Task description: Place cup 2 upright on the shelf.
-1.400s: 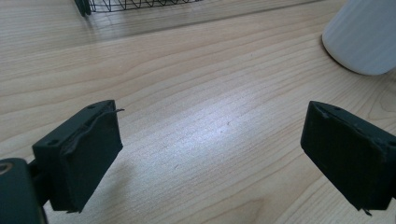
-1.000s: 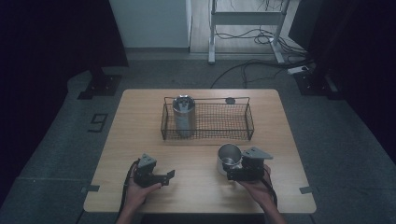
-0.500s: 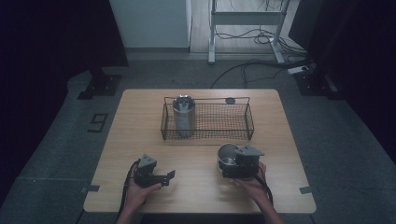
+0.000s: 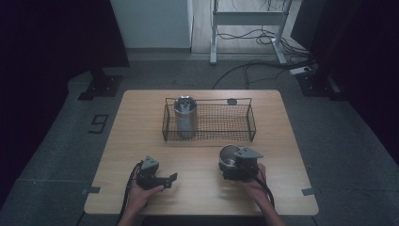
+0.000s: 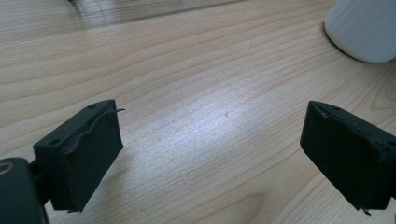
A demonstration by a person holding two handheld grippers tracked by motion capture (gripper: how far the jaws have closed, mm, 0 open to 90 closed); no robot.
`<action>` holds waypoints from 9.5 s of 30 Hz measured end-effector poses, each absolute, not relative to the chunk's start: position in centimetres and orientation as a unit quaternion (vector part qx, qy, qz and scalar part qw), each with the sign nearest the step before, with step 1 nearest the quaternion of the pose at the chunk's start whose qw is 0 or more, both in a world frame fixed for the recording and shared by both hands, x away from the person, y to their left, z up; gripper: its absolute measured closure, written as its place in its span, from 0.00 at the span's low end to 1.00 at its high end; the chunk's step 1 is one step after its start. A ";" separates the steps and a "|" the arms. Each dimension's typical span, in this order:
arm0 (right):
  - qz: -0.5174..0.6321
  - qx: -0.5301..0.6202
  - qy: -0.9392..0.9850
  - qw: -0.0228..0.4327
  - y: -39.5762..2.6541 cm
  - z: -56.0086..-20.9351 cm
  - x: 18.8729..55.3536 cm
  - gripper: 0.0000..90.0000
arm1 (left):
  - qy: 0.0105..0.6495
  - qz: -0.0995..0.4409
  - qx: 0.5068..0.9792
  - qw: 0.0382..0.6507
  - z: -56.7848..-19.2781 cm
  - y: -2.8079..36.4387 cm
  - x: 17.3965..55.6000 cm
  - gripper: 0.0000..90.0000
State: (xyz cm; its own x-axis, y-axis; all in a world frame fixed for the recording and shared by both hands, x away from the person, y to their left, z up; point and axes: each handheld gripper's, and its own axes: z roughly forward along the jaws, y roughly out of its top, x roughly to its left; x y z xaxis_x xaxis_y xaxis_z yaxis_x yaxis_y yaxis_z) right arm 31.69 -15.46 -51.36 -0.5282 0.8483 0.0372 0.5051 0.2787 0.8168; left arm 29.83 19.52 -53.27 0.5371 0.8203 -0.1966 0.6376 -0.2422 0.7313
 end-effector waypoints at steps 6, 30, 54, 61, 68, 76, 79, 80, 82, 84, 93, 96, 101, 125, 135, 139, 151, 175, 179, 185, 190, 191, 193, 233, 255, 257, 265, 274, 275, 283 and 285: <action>0.411 0.432 0.775 0.210 -15.5 -51.4 31.7 0.08 | 0.466 0.114 0.781 0.400 -53.3 19.5 29.8 0.06; 0.443 0.412 0.772 0.195 -16.6 -49.5 30.8 0.09 | 0.475 0.118 0.772 0.406 -53.2 19.9 29.8 0.08; 0.464 0.376 0.775 0.207 -16.8 -45.7 29.9 0.09 | 0.477 0.118 0.765 0.416 -52.9 20.0 29.8 0.09; 0.467 0.371 0.775 0.211 -16.9 -44.7 30.0 0.09 | 0.475 0.116 0.766 0.417 -52.9 19.9 29.7 0.09; 0.473 0.373 0.769 0.214 -17.1 -43.6 30.5 0.09 | 0.475 0.115 0.766 0.418 -52.9 20.0 29.8 0.09; 0.471 0.375 0.769 0.216 -16.9 -42.8 31.5 0.09 | 0.476 0.115 0.764 0.419 -52.9 20.1 29.7 0.09; 0.472 0.377 0.767 0.216 -16.9 -42.6 31.7 0.09 | 0.477 0.115 0.765 0.418 -52.9 20.1 29.7 0.09; 0.473 0.378 0.766 0.216 -16.9 -42.5 31.8 0.09 | 0.477 0.114 0.765 0.418 -52.9 20.1 29.8 0.09; 0.474 0.380 0.764 0.216 -17.0 -42.3 32.0 0.09 | 0.477 0.114 0.765 0.418 -52.9 20.1 29.8 0.09; 0.474 0.379 0.765 0.216 -17.0 -42.2 32.1 0.09 | 0.477 0.114 0.764 0.419 -52.9 20.1 29.8 0.09; 0.476 0.380 0.763 0.218 -17.0 -41.6 32.7 0.09 | 0.477 0.113 0.764 0.419 -52.9 20.2 29.8 0.09; 0.478 0.380 0.762 0.216 -17.0 -41.5 33.0 0.09 | 0.477 0.113 0.765 0.418 -53.0 20.2 29.8 0.09; 0.479 0.380 0.762 0.214 -16.9 -41.3 33.5 0.09 | 0.480 0.114 0.764 0.416 -53.1 20.2 29.8 0.09; 0.472 0.391 0.759 0.220 -16.0 -41.0 36.5 0.09 | 0.482 0.110 0.763 0.417 -53.2 20.4 29.9 0.09; 0.471 0.398 0.756 0.220 -15.9 -40.8 37.7 0.09 | 0.482 0.110 0.762 0.419 -53.2 20.5 29.9 0.09; 0.468 0.401 0.756 0.220 -15.9 -40.8 38.1 0.09 | 0.482 0.110 0.762 0.418 -53.2 20.5 29.9 0.09; 0.468 0.406 0.753 0.220 -16.3 -40.3 39.5 0.09 | 0.483 0.110 0.762 0.417 -53.2 20.5 29.9 0.09; 0.456 0.420 0.753 0.219 -16.4 -39.7 42.7 0.09 | 0.483 0.109 0.762 0.417 -53.2 20.8 29.9 0.09; 0.451 0.424 0.754 0.220 -16.5 -39.8 43.3 0.09 | 0.483 0.110 0.762 0.418 -53.1 20.9 29.9 0.09; 0.449 0.432 0.751 0.218 -16.7 -39.9 44.3 0.09 | 0.483 0.110 0.761 0.418 -53.1 21.0 29.9 0.09; 0.447 0.436 0.751 0.215 -16.6 -40.2 45.2 0.09 | 0.484 0.110 0.761 0.418 -53.2 21.1 29.9 0.09; 0.445 0.436 0.752 0.215 -16.6 -40.2 45.4 0.09 | 0.484 0.111 0.761 0.418 -53.2 21.1 29.9 0.09; 0.444 0.438 0.751 0.216 -16.6 -40.4 45.7 0.09 | 0.485 0.111 0.761 0.418 -53.2 21.2 29.9 0.09; 0.417 0.464 0.753 0.208 -15.7 -42.1 51.1 0.09 | 0.484 0.111 0.760 0.419 -53.1 21.5 29.9 0.10; 0.402 0.466 0.762 0.203 -15.0 -43.4 52.6 0.09 | 0.482 0.105 0.758 0.427 -52.9 21.5 29.7 0.10; 0.402 0.466 0.762 0.201 -14.9 -43.5 52.6 0.09 | 0.482 0.105 0.758 0.427 -52.9 21.5 29.7 0.10; 0.400 0.465 0.765 0.196 -14.6 -43.9 52.5 0.09 | 0.483 0.105 0.758 0.426 -53.0 21.5 29.7 0.10; 0.391 0.465 0.770 0.193 -14.8 -45.0 52.5 0.09 | 0.483 0.105 0.759 0.424 -53.1 21.4 29.7 0.10; 0.391 0.465 0.770 0.193 -14.8 -45.1 52.5 0.09 | 0.483 0.104 0.759 0.424 -53.1 21.4 29.7 0.10; 0.386 0.468 0.772 0.189 -15.0 -45.5 52.6 0.09 | 0.483 0.103 0.760 0.422 -53.2 21.4 29.8 0.10; 0.385 0.468 0.772 0.188 -15.0 -45.6 52.6 0.09 | 0.483 0.103 0.760 0.422 -53.2 21.4 29.8 0.10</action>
